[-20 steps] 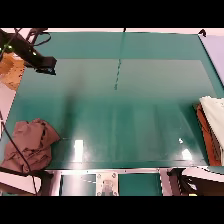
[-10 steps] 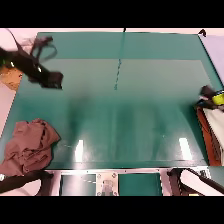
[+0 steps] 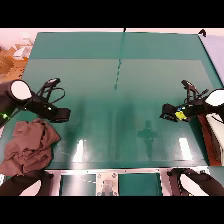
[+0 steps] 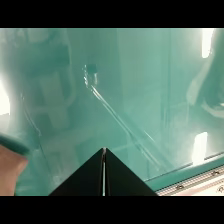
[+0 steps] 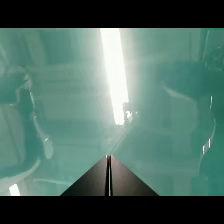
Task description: Fold the shirts.
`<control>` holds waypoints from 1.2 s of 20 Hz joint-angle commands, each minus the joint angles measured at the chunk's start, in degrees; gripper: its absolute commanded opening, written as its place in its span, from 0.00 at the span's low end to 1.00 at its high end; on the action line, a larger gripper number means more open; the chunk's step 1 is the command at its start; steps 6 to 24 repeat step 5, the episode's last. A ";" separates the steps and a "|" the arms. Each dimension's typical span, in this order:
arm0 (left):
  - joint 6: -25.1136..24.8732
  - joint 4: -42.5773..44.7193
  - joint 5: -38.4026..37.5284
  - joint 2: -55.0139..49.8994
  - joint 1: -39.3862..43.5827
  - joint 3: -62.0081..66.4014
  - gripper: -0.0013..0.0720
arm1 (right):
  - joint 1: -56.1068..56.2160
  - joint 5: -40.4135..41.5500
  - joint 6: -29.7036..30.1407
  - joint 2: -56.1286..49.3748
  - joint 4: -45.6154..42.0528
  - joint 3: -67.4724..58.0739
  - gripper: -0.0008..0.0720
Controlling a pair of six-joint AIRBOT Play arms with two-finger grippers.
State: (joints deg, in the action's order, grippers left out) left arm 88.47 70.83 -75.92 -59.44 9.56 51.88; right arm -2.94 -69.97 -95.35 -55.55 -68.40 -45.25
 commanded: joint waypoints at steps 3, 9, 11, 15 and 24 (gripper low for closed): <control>0.20 -0.20 2.25 0.72 0.02 -1.70 0.04 | 2.29 0.98 0.24 0.33 0.46 0.74 0.04; 0.20 -0.20 2.27 0.72 0.02 -1.70 0.04 | 2.29 0.98 0.24 0.33 0.48 0.74 0.04; 0.20 -0.20 2.27 0.72 0.02 -1.70 0.04 | 2.29 0.98 0.24 0.33 0.48 0.74 0.04; 0.20 -0.20 2.27 0.72 0.02 -1.70 0.04 | 2.29 0.98 0.24 0.33 0.48 0.74 0.04; 0.20 -0.20 2.27 0.72 0.02 -1.70 0.04 | 2.29 0.98 0.24 0.33 0.48 0.74 0.04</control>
